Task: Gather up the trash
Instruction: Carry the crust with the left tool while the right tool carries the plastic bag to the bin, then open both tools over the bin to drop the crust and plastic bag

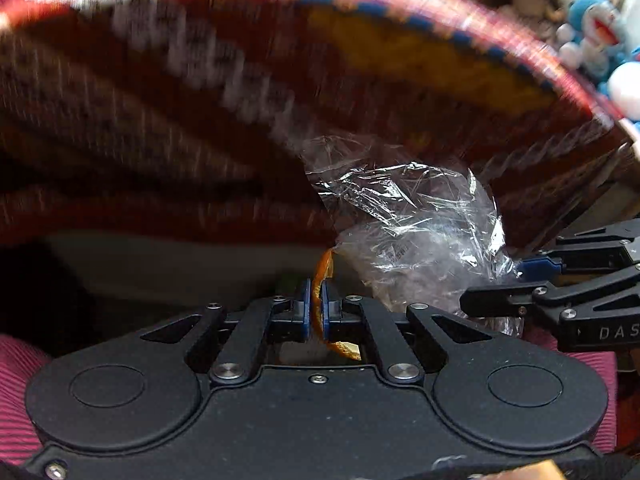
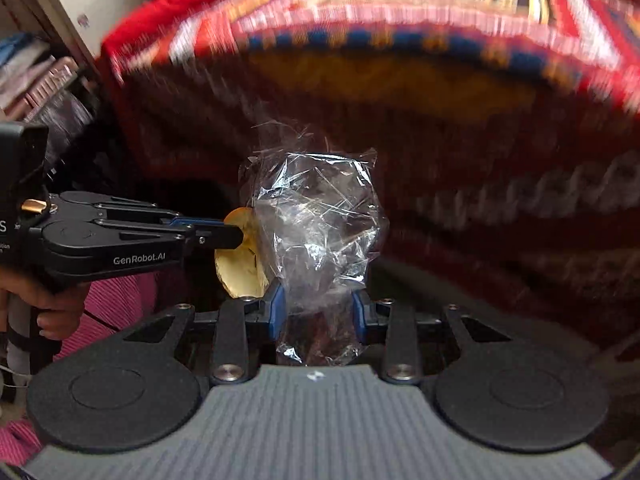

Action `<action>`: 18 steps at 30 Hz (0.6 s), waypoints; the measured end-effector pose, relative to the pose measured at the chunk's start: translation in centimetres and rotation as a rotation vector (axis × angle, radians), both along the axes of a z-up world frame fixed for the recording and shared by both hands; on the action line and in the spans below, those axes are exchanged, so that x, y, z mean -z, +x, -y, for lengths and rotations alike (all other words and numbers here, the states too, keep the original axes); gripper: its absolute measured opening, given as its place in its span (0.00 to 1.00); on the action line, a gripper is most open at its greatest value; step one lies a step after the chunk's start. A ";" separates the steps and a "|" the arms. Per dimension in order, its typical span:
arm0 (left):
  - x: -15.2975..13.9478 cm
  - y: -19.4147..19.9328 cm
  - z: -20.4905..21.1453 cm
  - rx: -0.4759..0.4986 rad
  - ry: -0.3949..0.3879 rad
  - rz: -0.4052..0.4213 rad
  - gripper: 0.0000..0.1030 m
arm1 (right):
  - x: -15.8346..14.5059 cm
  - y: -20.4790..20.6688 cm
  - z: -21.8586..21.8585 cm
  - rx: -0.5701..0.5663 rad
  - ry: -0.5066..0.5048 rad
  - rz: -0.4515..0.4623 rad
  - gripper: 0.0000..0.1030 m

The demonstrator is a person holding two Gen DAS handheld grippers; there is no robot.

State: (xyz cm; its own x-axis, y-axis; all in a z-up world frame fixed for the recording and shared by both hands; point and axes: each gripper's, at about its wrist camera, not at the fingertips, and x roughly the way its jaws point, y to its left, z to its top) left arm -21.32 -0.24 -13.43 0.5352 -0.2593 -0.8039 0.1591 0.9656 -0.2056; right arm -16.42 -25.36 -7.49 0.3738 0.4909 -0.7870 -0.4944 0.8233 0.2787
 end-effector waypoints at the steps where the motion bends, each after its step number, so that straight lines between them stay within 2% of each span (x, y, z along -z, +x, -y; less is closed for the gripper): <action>1: 0.9 0.1 0.0 -0.004 0.002 -0.021 0.05 | 0.9 0.2 -0.1 0.004 -0.003 -0.029 0.37; 4: 3.8 0.8 -0.1 -0.031 0.012 -0.079 0.05 | 3.7 0.8 -0.6 0.011 -0.023 -0.098 0.37; 8: 8.2 2.1 0.0 -0.092 0.040 -0.196 0.05 | 8.1 1.2 -1.3 0.022 -0.030 -0.177 0.37; 12: 12.1 3.0 0.1 -0.137 0.065 -0.279 0.06 | 12.9 1.7 -1.9 0.088 -0.020 -0.278 0.37; 18: 17.4 4.2 0.0 -0.189 0.073 -0.370 0.06 | 18.5 2.5 -2.2 0.211 -0.011 -0.377 0.37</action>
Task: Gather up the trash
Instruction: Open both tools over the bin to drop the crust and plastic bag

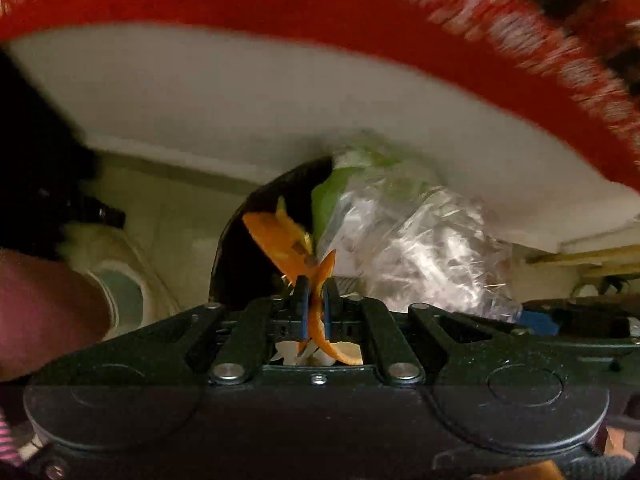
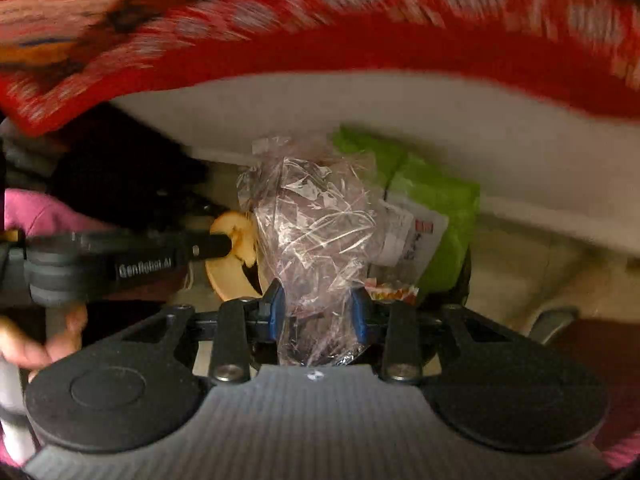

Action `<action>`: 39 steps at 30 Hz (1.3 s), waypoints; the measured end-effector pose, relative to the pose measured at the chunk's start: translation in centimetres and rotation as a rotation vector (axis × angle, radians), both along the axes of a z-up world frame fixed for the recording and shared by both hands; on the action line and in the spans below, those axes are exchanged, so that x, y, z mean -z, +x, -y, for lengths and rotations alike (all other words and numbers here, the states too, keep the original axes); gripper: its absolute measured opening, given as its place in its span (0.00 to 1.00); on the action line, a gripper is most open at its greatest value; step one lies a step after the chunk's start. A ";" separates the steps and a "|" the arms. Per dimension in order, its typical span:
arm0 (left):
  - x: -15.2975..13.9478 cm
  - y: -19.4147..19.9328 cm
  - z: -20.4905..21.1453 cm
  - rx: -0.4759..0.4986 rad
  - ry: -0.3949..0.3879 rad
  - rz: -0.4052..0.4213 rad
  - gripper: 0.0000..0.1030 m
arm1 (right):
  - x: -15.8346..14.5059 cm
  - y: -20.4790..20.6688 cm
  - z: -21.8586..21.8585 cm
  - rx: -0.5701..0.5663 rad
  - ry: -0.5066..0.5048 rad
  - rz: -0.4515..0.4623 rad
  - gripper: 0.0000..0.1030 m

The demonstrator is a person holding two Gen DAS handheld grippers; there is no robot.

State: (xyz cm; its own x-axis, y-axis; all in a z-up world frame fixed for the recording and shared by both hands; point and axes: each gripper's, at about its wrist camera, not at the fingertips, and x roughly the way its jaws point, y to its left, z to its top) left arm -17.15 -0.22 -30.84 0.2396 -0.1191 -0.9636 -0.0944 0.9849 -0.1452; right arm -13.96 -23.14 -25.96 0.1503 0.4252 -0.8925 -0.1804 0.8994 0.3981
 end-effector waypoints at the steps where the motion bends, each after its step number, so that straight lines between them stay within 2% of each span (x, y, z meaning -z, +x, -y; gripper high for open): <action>1: 0.7 0.4 0.0 -0.007 0.003 -0.018 0.06 | 0.9 0.2 0.2 0.036 0.008 -0.029 0.37; 4: 2.3 0.7 0.1 -0.022 -0.010 -0.051 0.06 | 2.2 1.0 0.2 0.086 0.009 -0.074 0.38; 15: 4.2 0.9 1.2 0.015 -0.006 -0.094 0.11 | 4.5 1.3 0.6 0.096 0.001 -0.163 0.42; 18: 4.5 1.0 1.0 0.012 -0.001 -0.095 0.11 | 4.6 1.3 0.6 0.100 0.004 -0.170 0.48; 21: 4.6 1.1 1.0 0.006 0.004 -0.100 0.19 | 4.8 1.4 0.5 0.099 -0.003 -0.177 0.55; 25: 4.6 1.2 0.9 0.004 0.019 -0.107 0.34 | 4.8 1.5 0.4 0.093 -0.013 -0.180 0.70; 29: 4.4 1.2 0.8 0.004 0.030 -0.109 0.38 | 4.7 1.6 0.3 0.092 -0.018 -0.173 0.78; 39: 2.8 1.1 0.5 0.015 0.037 -0.062 0.41 | 3.5 1.2 -0.1 0.087 -0.026 -0.107 0.82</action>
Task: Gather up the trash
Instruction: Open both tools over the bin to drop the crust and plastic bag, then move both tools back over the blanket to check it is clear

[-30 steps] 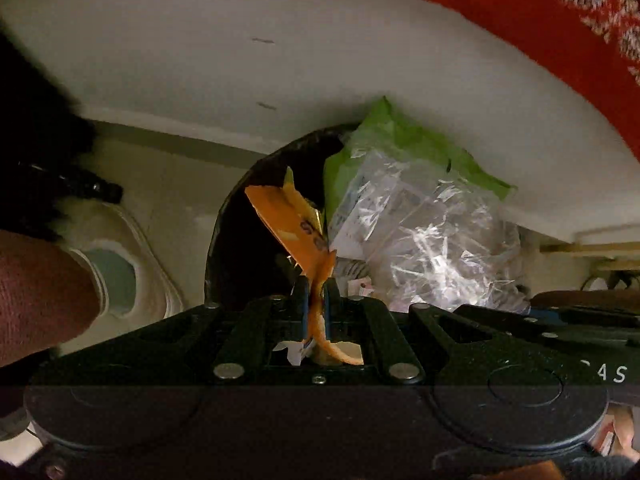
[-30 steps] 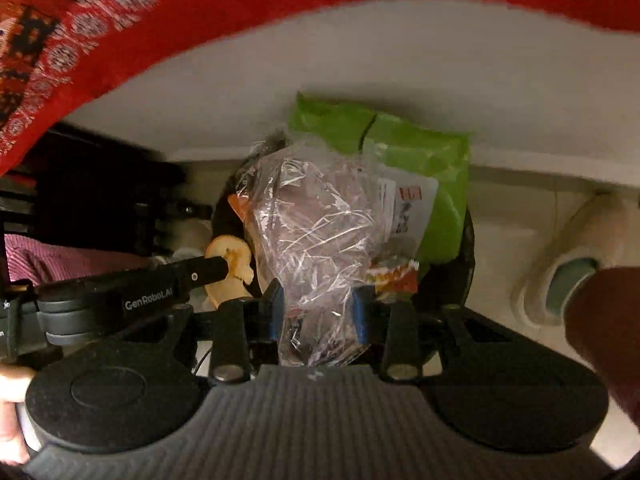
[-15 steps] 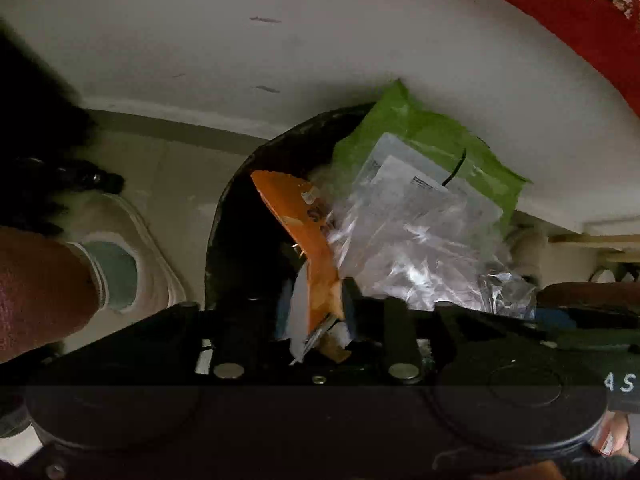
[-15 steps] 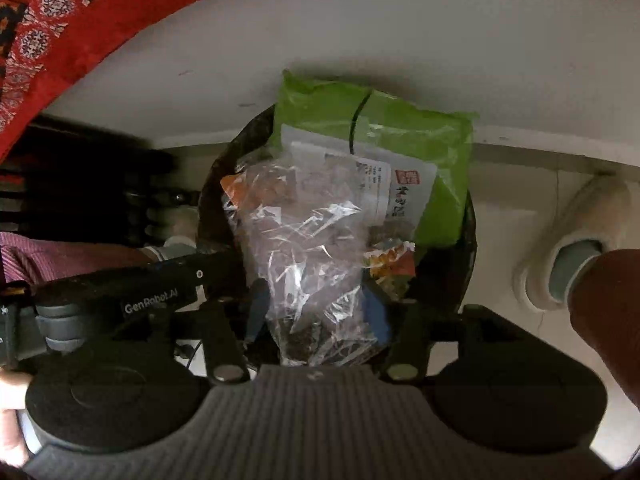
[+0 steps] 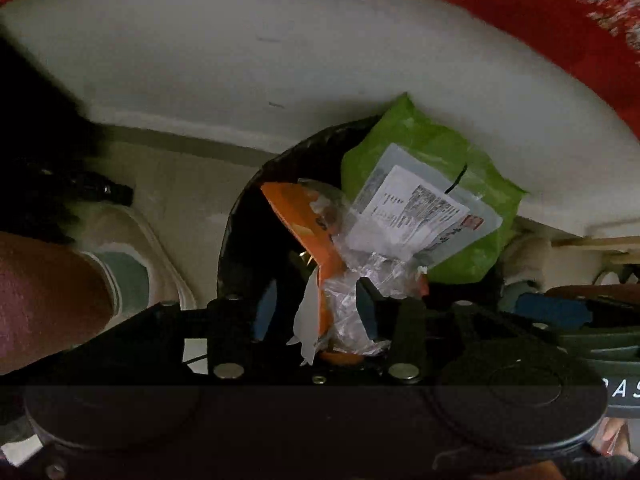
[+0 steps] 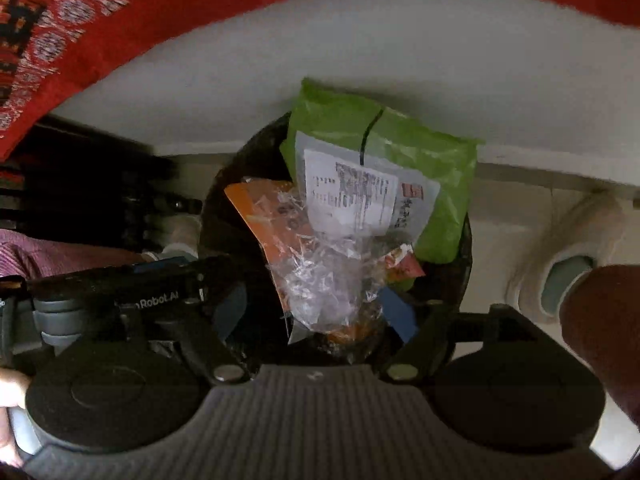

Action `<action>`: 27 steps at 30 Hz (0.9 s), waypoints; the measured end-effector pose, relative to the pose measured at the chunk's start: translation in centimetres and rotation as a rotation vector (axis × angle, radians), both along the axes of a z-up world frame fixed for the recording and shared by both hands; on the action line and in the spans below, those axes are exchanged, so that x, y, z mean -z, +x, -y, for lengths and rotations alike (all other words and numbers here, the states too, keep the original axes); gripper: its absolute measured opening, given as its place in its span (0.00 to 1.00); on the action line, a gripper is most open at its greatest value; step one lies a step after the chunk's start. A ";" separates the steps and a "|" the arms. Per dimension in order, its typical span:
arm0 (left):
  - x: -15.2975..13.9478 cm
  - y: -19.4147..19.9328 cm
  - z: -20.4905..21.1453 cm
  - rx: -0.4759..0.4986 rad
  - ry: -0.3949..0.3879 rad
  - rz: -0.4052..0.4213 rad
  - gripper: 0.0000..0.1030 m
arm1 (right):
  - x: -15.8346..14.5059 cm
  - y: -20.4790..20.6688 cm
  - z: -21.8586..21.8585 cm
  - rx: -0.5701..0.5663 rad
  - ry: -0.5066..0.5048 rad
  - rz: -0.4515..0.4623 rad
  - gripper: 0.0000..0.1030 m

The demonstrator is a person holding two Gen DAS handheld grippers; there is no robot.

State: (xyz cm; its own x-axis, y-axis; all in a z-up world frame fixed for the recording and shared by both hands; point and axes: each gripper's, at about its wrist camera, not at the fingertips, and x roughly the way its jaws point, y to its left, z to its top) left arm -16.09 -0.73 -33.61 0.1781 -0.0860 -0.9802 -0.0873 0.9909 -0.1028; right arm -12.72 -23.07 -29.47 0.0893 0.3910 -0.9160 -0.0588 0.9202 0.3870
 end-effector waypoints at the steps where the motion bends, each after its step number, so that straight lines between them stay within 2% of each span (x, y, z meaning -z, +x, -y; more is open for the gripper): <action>1: -0.5 -0.1 0.0 0.005 0.001 0.015 0.41 | -0.4 0.0 0.1 -0.002 0.000 0.014 0.82; 7: -4.2 -0.4 0.2 0.029 -0.005 0.098 0.43 | -3.7 -0.1 0.2 -0.018 -0.011 0.118 0.83; 16: -12.1 -2.2 -0.7 0.011 -0.063 0.267 0.45 | -11.2 -1.5 0.3 -0.051 -0.051 0.321 0.84; 22: -19.3 -3.9 -1.3 0.037 -0.090 0.432 0.45 | -17.6 -2.6 0.5 -0.083 -0.084 0.484 0.85; 27: -26.0 -5.2 -1.6 0.100 -0.088 0.616 0.48 | -23.1 -3.6 0.8 -0.102 -0.102 0.633 0.87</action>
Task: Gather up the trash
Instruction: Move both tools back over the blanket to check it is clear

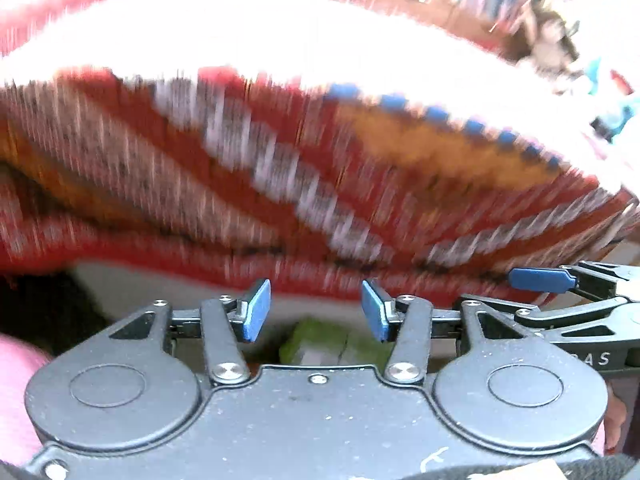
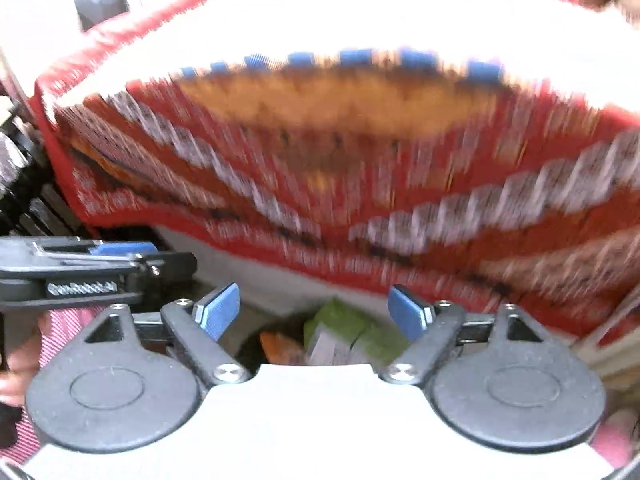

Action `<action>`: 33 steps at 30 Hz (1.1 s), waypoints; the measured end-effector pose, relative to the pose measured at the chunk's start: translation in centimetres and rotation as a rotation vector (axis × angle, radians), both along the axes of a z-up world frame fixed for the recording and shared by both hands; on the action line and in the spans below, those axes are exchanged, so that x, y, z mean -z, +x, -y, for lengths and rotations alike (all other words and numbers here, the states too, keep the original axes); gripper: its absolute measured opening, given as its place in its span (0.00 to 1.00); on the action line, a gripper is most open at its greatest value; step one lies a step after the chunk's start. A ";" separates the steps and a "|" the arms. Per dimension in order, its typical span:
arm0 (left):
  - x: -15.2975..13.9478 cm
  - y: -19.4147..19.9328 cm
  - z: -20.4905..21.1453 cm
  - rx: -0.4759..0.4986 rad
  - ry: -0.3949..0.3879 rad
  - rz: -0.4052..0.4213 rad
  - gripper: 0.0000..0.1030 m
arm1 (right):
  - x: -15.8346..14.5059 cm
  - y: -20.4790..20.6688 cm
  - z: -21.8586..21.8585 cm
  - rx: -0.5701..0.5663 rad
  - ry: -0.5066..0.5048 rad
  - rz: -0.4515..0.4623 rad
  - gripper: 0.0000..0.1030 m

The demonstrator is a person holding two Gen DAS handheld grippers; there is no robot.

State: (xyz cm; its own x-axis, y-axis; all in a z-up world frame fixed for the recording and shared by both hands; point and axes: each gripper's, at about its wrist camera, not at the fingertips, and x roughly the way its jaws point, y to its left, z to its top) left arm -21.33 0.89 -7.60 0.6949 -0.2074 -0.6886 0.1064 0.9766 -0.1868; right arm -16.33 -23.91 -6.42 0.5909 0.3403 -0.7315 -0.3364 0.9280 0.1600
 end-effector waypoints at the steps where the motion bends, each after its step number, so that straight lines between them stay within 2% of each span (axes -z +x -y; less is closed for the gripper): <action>1: -1.2 0.0 0.0 0.008 0.006 0.033 0.50 | -0.9 -0.1 0.0 0.001 -0.004 0.028 0.87; 8: -8.7 2.0 -0.4 0.027 0.028 0.258 0.63 | -7.1 1.3 1.2 0.040 0.016 0.193 0.89; 10: -10.2 3.2 -0.5 0.012 0.039 0.310 0.73 | -8.6 2.5 1.5 0.069 0.015 0.239 0.90; 12: -11.5 4.9 -0.7 -0.004 0.033 0.344 0.78 | -10.1 3.6 1.8 0.091 0.022 0.280 0.93; 15: -12.6 8.2 -0.9 -0.030 0.007 0.357 0.81 | -11.9 5.8 2.4 0.135 0.047 0.320 0.96; 21: -11.5 15.7 -0.9 -0.071 -0.002 0.324 0.84 | -12.8 11.5 3.0 0.216 0.076 0.359 0.99; 24: -10.3 19.2 -0.9 -0.106 0.014 0.307 0.84 | -12.2 14.5 2.7 0.258 0.073 0.348 1.00; 27: -8.8 22.0 -0.8 -0.141 0.039 0.267 0.84 | -11.0 17.4 2.0 0.291 0.029 0.314 1.00; 33: -6.7 23.8 -0.9 -0.139 0.059 0.223 0.84 | -8.9 19.0 1.0 0.298 0.006 0.279 1.00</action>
State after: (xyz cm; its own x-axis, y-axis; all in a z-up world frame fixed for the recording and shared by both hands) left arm 2.47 1.80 -0.89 0.8498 -0.0628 -0.5233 0.0022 0.9933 -0.1157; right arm 2.64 -24.93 2.44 0.8396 0.1281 -0.5279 -0.0841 0.9907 0.1067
